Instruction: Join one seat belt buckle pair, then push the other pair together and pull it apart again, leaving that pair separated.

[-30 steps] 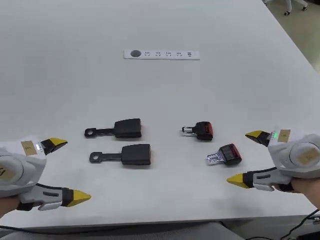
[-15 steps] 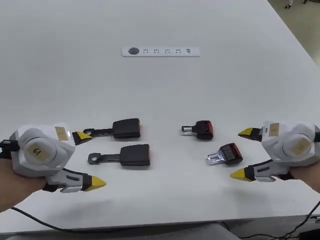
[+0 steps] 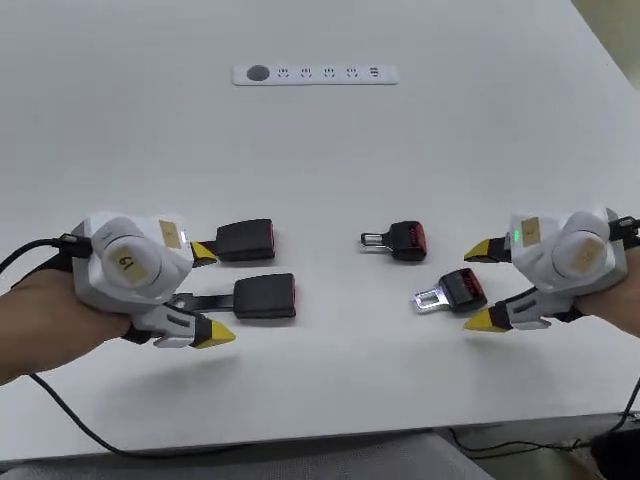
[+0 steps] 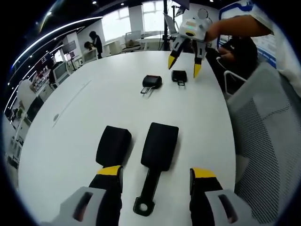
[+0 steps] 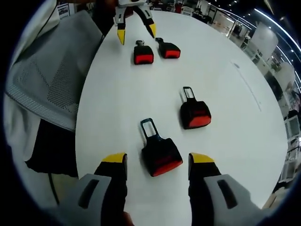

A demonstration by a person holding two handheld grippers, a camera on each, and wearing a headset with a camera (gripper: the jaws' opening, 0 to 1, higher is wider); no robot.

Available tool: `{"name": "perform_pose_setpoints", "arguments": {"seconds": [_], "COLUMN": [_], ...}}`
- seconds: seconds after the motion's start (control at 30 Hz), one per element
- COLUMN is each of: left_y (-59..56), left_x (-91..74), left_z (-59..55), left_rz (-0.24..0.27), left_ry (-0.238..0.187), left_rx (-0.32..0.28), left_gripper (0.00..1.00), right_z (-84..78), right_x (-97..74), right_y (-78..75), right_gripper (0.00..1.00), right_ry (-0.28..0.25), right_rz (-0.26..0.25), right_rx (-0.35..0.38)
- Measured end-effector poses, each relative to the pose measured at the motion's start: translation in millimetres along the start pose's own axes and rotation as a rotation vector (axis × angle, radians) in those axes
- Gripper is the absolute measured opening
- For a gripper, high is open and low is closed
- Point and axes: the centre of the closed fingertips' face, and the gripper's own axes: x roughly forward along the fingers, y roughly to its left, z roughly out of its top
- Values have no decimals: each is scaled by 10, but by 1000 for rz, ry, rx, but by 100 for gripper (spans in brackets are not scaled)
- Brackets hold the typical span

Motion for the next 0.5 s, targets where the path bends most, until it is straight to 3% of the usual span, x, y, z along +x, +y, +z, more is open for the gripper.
{"name": "perform_pose_setpoints", "arguments": {"seconds": [0.13, 0.2, 0.47, 0.5], "left_y": [-23, -38, -53, -84], "left_x": [74, 126, 263, 281], "left_z": [37, 47, 95, 100], "left_rz": [-46, -63, -91, -113], "left_ry": [8, 15, 41, 42], "left_rx": [21, 44, 90, 94], "left_gripper": [51, 50, 46, 46], "right_z": [11, -24, -95, -113], "right_x": [27, 69, 114, 130], "right_y": [-13, 6, -14, -18], "right_gripper": [49, 46, 41, 41], "right_ry": [9, 24, 54, 58], "right_rz": [31, 72, 108, 110], "right_rx": [-48, -77, -137, -143]}}
